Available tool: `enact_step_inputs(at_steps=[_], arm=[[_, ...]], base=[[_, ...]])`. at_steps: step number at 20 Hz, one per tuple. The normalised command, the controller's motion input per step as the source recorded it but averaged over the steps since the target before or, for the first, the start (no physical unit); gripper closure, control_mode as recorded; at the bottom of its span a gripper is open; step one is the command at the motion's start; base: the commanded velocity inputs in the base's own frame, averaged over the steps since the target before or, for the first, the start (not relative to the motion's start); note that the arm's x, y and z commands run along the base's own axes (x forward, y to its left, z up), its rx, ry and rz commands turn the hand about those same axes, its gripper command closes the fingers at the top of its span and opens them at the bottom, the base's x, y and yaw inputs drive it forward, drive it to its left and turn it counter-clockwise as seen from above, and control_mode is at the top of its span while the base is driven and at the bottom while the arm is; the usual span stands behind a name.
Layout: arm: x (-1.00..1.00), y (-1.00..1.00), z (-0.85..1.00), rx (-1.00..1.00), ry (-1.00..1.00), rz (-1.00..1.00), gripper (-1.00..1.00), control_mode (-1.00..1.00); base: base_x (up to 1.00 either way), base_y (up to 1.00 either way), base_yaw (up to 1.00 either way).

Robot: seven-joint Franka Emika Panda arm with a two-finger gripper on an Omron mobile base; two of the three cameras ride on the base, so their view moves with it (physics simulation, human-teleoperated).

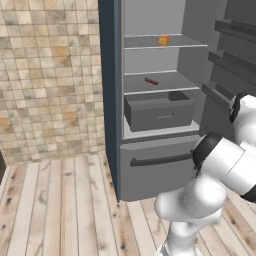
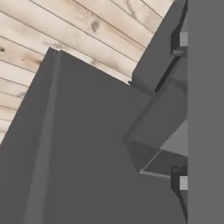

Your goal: Retrieve the sausage and cheese from the fridge and place them on the cutting board on the counter.

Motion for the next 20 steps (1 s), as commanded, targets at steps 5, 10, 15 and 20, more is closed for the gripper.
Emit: enact_step_inputs(at_steps=[5, 10, 15, 20], arm=[[-0.36, 1.00, 0.06, 0.00, -0.09, 0.01, -1.00, -1.00], [-0.02, 1.00, 0.02, -0.02, 0.00, 0.12, -1.00, -1.00], [0.00, 1.00, 0.08, -0.09, 0.05, 0.33, -1.00, -1.00], [0.00, 1.00, 0.24, -0.15, 0.15, 0.48, -1.00, -1.00]], base=[[0.00, 0.00, 0.00], [0.00, 0.00, 0.00], [0.00, 0.00, 0.00], [0.00, 0.00, 0.00]])
